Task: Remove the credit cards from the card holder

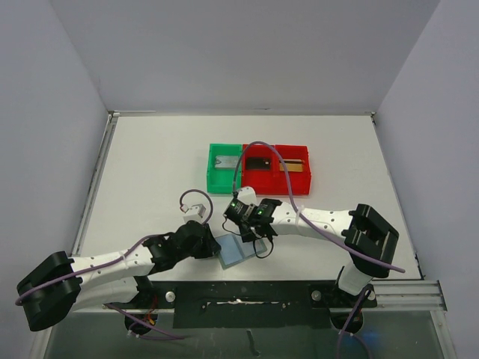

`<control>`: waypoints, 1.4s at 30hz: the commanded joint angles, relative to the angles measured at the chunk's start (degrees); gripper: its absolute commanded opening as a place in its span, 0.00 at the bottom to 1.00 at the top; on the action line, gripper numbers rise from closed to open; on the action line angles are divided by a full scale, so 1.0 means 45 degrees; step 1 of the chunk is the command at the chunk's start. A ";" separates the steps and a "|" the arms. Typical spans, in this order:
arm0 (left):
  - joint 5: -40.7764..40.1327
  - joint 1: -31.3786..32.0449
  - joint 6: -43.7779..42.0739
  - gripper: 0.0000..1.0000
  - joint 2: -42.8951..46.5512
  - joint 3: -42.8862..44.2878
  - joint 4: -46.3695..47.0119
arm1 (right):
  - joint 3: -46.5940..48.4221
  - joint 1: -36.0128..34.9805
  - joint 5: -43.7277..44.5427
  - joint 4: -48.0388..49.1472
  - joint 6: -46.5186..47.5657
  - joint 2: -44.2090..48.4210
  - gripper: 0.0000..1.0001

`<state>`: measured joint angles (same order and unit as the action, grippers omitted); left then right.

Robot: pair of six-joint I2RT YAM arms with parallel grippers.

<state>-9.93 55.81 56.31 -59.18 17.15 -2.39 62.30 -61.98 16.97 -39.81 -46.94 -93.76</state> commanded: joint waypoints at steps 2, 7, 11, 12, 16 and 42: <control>-0.0061 -0.0039 -0.0161 0.19 0.0216 0.0545 0.0431 | 0.0598 -0.0133 0.0407 0.0005 0.0040 -0.0051 0.18; -0.0025 -0.0039 -0.0171 0.19 0.0182 0.0547 0.0473 | 0.0187 -0.0052 0.0415 0.0341 -0.0238 0.0022 0.39; 0.0017 -0.0039 -0.0151 0.19 0.0181 0.0545 0.0531 | -0.0460 0.0242 -0.0455 0.1415 -0.0145 0.0130 0.51; 0.0017 -0.0039 -0.0151 0.19 0.0179 0.0545 0.0532 | -0.0563 0.0282 -0.0635 0.1666 -0.0120 0.0131 0.53; 0.0021 -0.0040 -0.0148 0.19 0.0214 0.0545 0.0532 | -0.0744 0.0286 -0.1096 0.2262 -0.0064 -0.0124 0.60; -0.0019 -0.0059 -0.0137 0.19 0.0247 0.0504 0.0590 | -0.0876 -0.0019 -0.3833 0.4598 0.0631 0.0643 0.31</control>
<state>-10.09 55.75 56.29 -58.83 17.15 -2.42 58.59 -61.54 6.76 -27.75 -44.53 -94.50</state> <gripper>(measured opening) 0.191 0.300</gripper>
